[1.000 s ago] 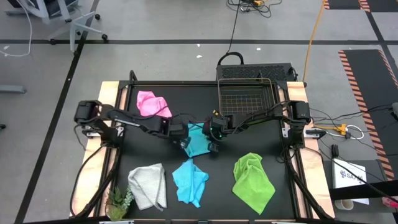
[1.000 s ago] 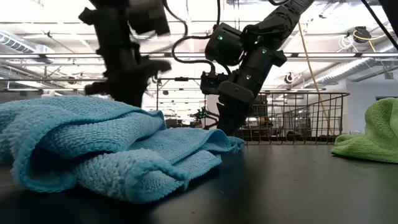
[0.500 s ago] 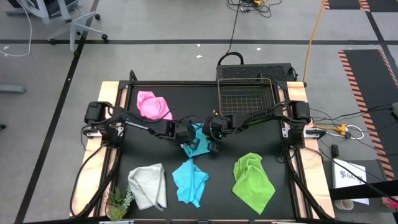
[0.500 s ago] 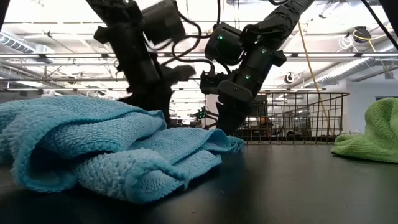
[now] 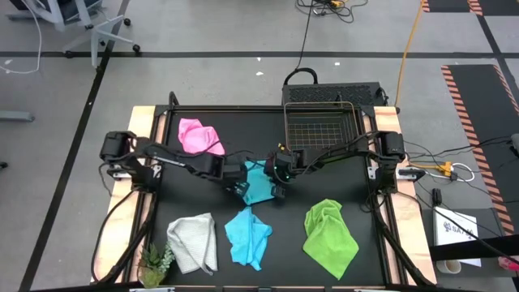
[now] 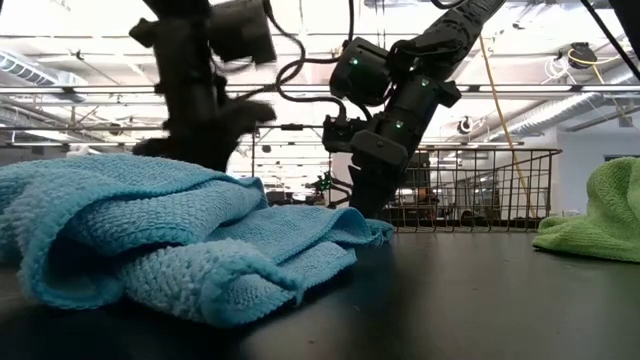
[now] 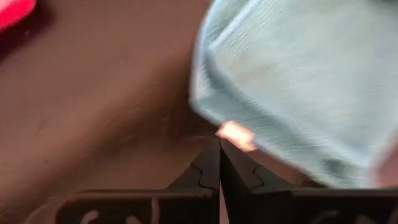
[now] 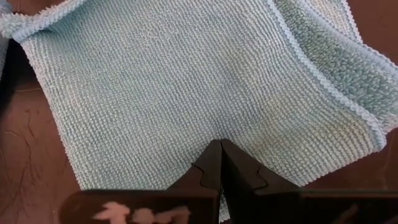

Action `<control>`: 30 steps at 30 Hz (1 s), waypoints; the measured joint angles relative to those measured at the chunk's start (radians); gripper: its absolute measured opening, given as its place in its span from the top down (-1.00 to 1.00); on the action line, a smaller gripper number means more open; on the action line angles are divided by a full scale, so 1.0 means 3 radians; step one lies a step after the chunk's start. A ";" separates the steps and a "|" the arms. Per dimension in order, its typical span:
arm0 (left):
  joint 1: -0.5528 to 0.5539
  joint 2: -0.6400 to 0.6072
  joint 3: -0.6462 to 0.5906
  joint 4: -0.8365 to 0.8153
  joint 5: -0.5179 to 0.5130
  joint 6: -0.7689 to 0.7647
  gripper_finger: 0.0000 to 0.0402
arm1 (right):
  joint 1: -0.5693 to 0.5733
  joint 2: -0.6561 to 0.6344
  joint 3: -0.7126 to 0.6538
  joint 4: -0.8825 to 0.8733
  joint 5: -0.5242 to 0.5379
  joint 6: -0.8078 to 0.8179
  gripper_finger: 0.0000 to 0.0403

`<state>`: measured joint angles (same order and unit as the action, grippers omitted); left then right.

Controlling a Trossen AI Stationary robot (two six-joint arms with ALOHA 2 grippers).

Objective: Fold microfiber towels
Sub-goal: Fold the top blue towel

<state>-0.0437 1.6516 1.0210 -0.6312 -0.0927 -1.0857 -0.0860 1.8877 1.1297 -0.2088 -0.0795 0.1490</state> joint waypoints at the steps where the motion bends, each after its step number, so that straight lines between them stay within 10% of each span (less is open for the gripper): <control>1: -0.0022 -0.0034 0.0000 0.0148 -0.0019 0.0000 0.98 | 0.0000 0.0000 0.0000 0.0004 0.0000 0.0000 1.00; 18: -0.0434 0.0492 0.0004 0.1442 -0.0115 -0.0481 0.99 | 0.0000 0.0000 0.0001 0.0022 0.0006 -0.0014 1.00; 30: -0.0509 0.0621 0.0005 0.1184 0.0621 -0.0606 0.99 | 0.0000 0.0000 -0.0003 -0.0015 0.0016 -0.0040 1.00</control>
<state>-0.1964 1.8380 1.0225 -0.2760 0.0937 -1.2675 -0.0860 1.8877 1.1289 -0.2134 -0.0748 0.1370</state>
